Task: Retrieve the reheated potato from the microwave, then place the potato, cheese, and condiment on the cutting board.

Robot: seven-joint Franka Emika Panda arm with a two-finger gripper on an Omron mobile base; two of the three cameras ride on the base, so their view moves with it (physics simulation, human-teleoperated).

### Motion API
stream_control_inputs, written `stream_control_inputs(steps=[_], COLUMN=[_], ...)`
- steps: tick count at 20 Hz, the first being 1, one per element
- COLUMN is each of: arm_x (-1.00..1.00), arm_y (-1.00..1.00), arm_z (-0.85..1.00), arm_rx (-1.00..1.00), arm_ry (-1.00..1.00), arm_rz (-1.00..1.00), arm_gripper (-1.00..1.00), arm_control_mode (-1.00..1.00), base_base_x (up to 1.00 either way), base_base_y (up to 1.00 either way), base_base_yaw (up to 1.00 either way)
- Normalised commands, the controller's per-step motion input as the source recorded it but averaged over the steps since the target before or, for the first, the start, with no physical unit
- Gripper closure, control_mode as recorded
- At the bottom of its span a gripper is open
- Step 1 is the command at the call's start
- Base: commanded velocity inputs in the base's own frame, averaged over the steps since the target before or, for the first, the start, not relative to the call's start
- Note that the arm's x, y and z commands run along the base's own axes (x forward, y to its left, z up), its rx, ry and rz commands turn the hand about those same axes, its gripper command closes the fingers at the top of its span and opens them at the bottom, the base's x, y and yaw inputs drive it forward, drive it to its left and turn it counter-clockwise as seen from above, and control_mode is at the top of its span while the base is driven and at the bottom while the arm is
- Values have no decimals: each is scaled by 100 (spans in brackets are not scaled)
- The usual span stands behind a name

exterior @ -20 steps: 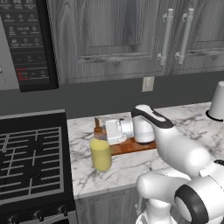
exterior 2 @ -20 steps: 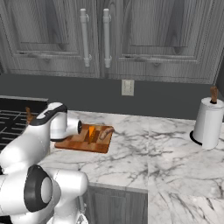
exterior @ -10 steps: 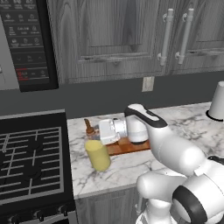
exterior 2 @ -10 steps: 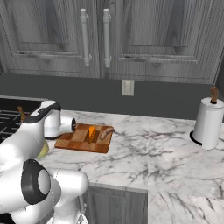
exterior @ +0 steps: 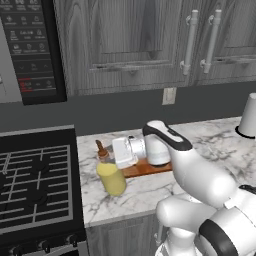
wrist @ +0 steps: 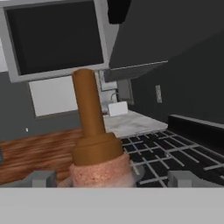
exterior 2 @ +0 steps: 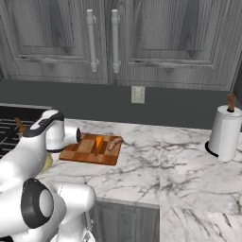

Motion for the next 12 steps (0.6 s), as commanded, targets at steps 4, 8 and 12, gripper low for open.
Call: stream_control_inputs(steps=[4, 8, 12], arm_x=[-1, 4, 7], arm_y=[-14, -17, -4], arm_z=[-8, -13, -13], arm_rx=[-5, -8, -5], arm_ry=[-9, -9, -8], arm_rz=[2, 0, 0], arm_gripper=[-100, -100, -100], arm_control_mode=[-100, -100, -100], base_base_x=[0, 0, 0], base_base_y=[0, 0, 0], base_base_yaw=[0, 0, 0])
